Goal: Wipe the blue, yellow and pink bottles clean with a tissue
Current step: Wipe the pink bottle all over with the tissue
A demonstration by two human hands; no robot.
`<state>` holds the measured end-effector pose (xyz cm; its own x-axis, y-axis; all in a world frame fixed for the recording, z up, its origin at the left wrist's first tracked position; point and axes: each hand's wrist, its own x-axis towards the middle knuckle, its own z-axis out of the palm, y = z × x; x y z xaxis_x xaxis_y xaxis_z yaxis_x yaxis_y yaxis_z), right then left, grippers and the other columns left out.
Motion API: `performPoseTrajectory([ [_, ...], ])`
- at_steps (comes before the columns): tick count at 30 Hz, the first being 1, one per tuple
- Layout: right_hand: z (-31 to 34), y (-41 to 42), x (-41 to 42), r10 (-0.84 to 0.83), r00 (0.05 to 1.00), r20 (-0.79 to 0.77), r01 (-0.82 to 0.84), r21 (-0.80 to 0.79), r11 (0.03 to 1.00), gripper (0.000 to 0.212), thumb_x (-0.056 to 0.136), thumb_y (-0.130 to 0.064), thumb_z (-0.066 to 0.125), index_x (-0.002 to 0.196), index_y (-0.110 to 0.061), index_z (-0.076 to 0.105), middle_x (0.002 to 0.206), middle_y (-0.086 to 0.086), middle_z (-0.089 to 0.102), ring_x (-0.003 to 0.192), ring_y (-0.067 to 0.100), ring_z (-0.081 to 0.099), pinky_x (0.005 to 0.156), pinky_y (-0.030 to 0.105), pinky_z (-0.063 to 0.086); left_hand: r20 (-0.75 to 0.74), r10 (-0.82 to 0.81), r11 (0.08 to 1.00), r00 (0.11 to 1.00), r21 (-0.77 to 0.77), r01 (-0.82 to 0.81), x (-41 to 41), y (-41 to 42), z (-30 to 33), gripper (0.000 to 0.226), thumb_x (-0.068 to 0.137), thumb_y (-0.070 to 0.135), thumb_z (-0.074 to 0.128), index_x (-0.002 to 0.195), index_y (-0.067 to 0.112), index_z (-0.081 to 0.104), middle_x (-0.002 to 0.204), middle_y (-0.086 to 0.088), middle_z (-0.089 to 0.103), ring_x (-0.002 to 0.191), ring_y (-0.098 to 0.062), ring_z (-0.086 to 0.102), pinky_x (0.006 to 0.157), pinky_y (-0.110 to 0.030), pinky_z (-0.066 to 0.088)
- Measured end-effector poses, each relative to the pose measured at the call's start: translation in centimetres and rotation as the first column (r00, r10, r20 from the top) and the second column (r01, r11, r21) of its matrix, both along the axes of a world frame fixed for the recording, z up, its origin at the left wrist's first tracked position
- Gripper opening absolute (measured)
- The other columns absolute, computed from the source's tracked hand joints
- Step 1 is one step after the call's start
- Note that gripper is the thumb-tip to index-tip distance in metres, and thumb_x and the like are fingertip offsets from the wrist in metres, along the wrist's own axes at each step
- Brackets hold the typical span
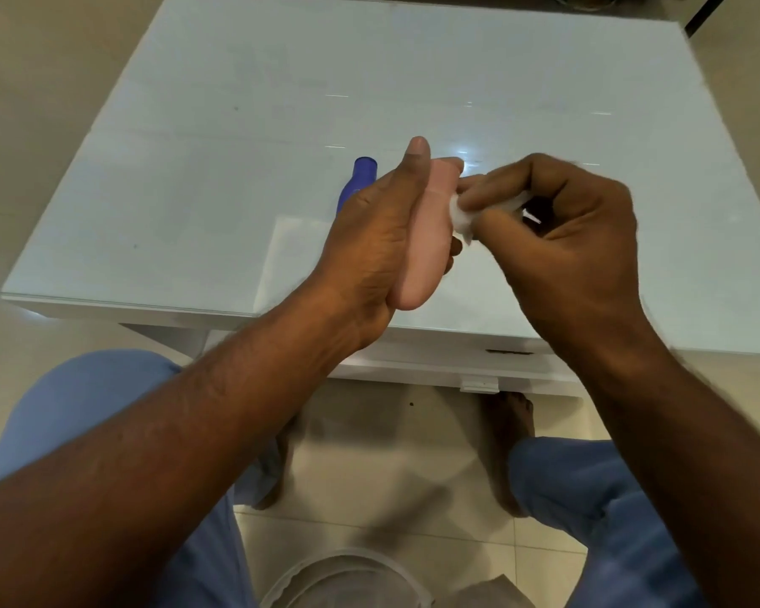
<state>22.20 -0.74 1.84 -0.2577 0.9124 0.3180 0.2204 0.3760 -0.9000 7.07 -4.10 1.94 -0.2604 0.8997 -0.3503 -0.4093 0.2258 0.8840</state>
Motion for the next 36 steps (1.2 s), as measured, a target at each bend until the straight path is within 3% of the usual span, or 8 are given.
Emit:
performPoseTrajectory([
  [5, 0.0, 0.08, -0.05, -0.037, 0.999, -0.034, 0.038, 0.021, 0.999, 0.013, 0.091, -0.005, 0.071, 0.099, -0.008, 0.081, 0.098, 0.006, 0.082, 0.096, 0.023, 0.079, 0.085, 0.049, 0.064, -0.008, -0.014, 1.0, 1.0, -0.003, 0.014, 0.53, -0.21, 0.22, 0.05, 0.101, 0.049, 0.055, 0.135, 0.013, 0.062, 0.12, -0.014, 0.071, 0.076, -0.02, 0.071, 0.065, -0.032, 0.059],
  [9, -0.1, -0.27, 0.11, 0.061, 0.996, 0.059, -0.06, -0.022, 0.998, 0.015, 0.088, -0.008, 0.074, 0.09, -0.021, 0.08, 0.098, 0.001, 0.081, 0.102, 0.018, 0.078, 0.082, 0.048, 0.066, 0.027, 0.021, 1.0, 0.999, -0.008, -0.02, 0.27, -0.1, 0.06, 0.078, 0.093, 0.056, 0.063, 0.155, 0.015, 0.042, 0.142, -0.011, 0.063, 0.104, -0.023, 0.074, 0.066, -0.028, 0.059],
  [16, -0.23, -0.02, -0.26, -0.083, 0.996, -0.011, 0.082, -0.093, 0.992, 0.02, 0.092, -0.002, 0.068, 0.096, -0.017, 0.081, 0.096, -0.003, 0.082, 0.091, 0.018, 0.078, 0.082, 0.035, 0.065, 0.188, -0.2, 0.978, 0.962, -0.013, 0.206, 0.22, -0.31, 0.58, 0.068, 0.105, 0.063, 0.026, 0.145, 0.017, 0.056, 0.12, -0.015, 0.073, 0.085, -0.027, 0.072, 0.068, -0.036, 0.058],
  [21, 0.07, 0.29, -0.14, -0.133, 0.99, -0.037, 0.13, -0.072, 0.989, 0.024, 0.096, 0.003, 0.065, 0.108, -0.011, 0.08, 0.101, -0.003, 0.081, 0.096, 0.016, 0.078, 0.076, 0.03, 0.068, 0.187, -0.243, 0.966, 0.952, -0.047, 0.256, 0.45, -0.62, 0.46, 0.068, 0.103, 0.065, 0.028, 0.135, 0.013, 0.057, 0.107, -0.014, 0.075, 0.06, -0.02, 0.064, 0.054, -0.03, 0.053],
  [23, 0.11, 0.26, -0.16, -0.137, 0.99, -0.026, 0.136, -0.055, 0.989, 0.023, 0.097, 0.002, 0.067, 0.109, -0.013, 0.08, 0.103, -0.003, 0.08, 0.097, 0.014, 0.077, 0.075, 0.023, 0.067, 0.19, -0.235, 0.968, 0.953, -0.045, 0.248, 0.4, -0.5, 0.29, 0.069, 0.104, 0.065, 0.027, 0.135, 0.014, 0.059, 0.105, -0.014, 0.075, 0.061, -0.021, 0.061, 0.057, -0.032, 0.051],
  [27, -0.4, 0.45, -0.16, -0.13, 0.99, 0.052, 0.128, 0.039, 0.991, 0.015, 0.098, -0.012, 0.073, 0.111, -0.017, 0.08, 0.106, -0.002, 0.078, 0.099, 0.017, 0.077, 0.084, 0.04, 0.068, 0.172, -0.165, 0.977, 0.971, -0.104, 0.185, 0.18, -0.22, -0.15, 0.056, 0.108, 0.053, 0.036, 0.133, 0.011, 0.062, 0.103, -0.016, 0.074, 0.067, -0.019, 0.061, 0.061, -0.033, 0.052],
  [32, -0.51, 0.22, -0.02, -0.094, 0.986, 0.138, 0.081, 0.098, 0.992, 0.008, 0.095, -0.017, 0.08, 0.104, -0.017, 0.08, 0.094, -0.002, 0.076, 0.086, 0.008, 0.072, 0.071, 0.019, 0.056, 0.13, -0.102, 0.984, 0.986, -0.135, 0.119, 0.27, -0.14, -0.02, 0.054, 0.108, 0.05, 0.038, 0.118, 0.006, 0.067, 0.089, -0.012, 0.067, 0.066, -0.017, 0.059, 0.058, -0.031, 0.049],
  [36, -0.71, -0.09, -0.09, -0.035, 0.979, 0.199, 0.004, 0.151, 0.988, 0.007, 0.091, -0.012, 0.082, 0.097, -0.015, 0.079, 0.091, -0.002, 0.073, 0.087, 0.015, 0.07, 0.069, 0.03, 0.057, 0.051, -0.067, 0.977, 0.996, -0.201, 0.076, 0.33, -0.11, 0.1, 0.048, 0.106, 0.052, 0.043, 0.111, 0.011, 0.068, 0.097, -0.015, 0.067, 0.072, -0.018, 0.061, 0.063, -0.033, 0.052],
])
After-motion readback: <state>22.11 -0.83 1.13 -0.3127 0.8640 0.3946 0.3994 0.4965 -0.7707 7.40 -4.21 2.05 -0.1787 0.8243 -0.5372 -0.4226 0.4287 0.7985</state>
